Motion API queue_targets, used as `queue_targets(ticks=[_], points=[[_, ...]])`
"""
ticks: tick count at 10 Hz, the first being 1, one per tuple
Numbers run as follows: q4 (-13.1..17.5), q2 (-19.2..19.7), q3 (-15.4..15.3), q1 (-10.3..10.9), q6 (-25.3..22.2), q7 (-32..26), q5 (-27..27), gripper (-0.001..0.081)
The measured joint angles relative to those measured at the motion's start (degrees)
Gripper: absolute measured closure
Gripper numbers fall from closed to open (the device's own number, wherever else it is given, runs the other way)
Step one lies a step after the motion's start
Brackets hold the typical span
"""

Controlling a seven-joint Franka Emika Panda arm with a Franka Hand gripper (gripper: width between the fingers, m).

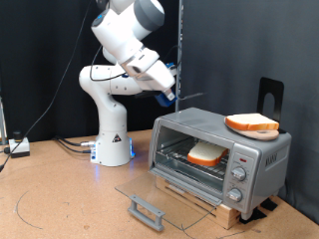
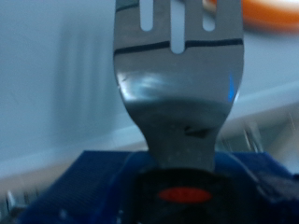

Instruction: Make a piece of toast with the oven

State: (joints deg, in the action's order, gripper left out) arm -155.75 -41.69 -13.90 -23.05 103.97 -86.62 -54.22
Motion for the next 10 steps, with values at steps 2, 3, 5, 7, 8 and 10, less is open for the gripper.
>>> queue_targets(ticks=[2,3,5,7,8,10], points=[[0.25,-0.72,-1.15,2.98,-2.71,-1.12,-1.14,0.0381],[0.25,-1.18,-2.64,4.08,-2.87,-0.24,-1.37,0.0381],[0.02,-2.22,-6.14,6.01,-2.95,2.58,-2.0,0.0381],[-1.75,-4.16,-10.15,7.44,-2.9,6.18,-2.03,0.0381],[-3.23,-5.36,-11.79,7.75,-2.29,7.89,-2.48,0.0381],[-5.99,-7.2,-13.91,7.77,0.38,9.31,-3.39,0.0381]])
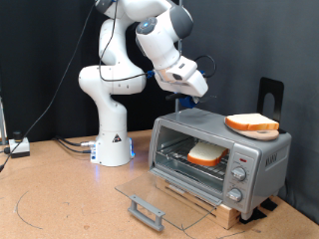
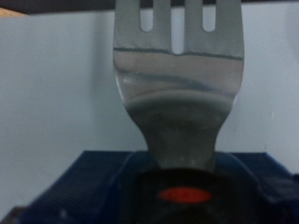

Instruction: Make a piece of toast with the oven

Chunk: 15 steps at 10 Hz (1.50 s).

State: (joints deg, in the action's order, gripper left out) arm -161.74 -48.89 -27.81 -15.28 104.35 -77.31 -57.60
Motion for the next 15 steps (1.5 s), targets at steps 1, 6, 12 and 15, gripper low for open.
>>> queue_targets(ticks=[1,6,12,15], points=[[-0.76,-0.13,-0.75,0.0,1.57,0.0,-1.11,0.0381],[-0.84,0.16,-0.91,0.01,1.8,-1.75,-4.44,0.0158],[2.42,-3.54,5.82,-0.01,-0.81,-5.68,-5.44,0.0],[2.18,-4.59,7.05,-0.45,-1.46,-6.67,-4.63,0.0001]])
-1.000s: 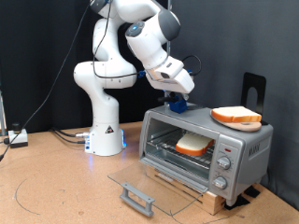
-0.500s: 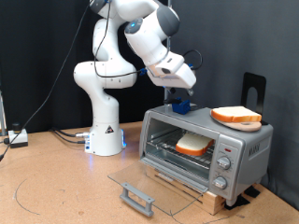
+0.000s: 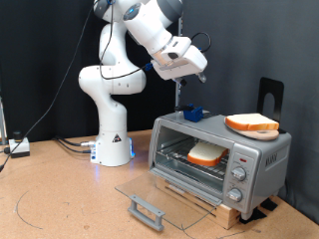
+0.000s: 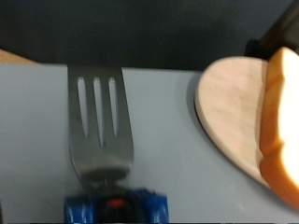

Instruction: Make a piece of toast with the oven

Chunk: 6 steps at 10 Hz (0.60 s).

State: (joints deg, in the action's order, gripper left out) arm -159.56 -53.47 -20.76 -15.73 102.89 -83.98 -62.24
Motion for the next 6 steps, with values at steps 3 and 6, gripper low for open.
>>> queue_targets(ticks=[3,6], points=[[-0.28,1.39,2.52,-4.61,-0.13,-1.77,6.98,0.0001],[0.56,3.47,6.27,-9.54,-1.84,-1.91,13.58,0.0001]])
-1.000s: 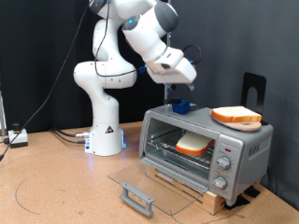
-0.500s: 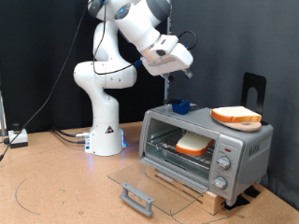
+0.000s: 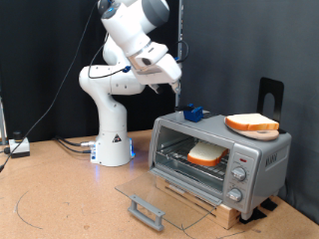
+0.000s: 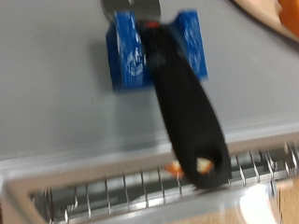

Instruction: Make a piece of toast with the oven

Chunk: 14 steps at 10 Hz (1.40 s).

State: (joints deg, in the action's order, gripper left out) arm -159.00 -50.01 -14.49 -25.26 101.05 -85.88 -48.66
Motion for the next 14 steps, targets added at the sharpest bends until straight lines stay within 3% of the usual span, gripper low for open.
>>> queue_targets(ticks=[4,6,7,9,11,12,14], points=[[-0.07,1.73,2.15,-6.79,5.81,-1.48,2.54,0.0001],[1.07,5.1,4.07,-8.47,6.31,-5.11,3.22,0.0001],[1.0,5.01,3.78,-8.46,6.31,-4.39,3.22,0.0001],[0.98,5.25,-0.35,-9.55,8.67,10.29,2.07,0.0001],[1.5,8.33,-5.12,-11.67,13.12,24.45,1.5,0.0001],[1.85,10.72,-5.18,-11.71,15.48,17.93,-0.38,0.0001],[3.09,16.82,-1.89,-10.22,17.72,0.44,-4.41,0.0001]])
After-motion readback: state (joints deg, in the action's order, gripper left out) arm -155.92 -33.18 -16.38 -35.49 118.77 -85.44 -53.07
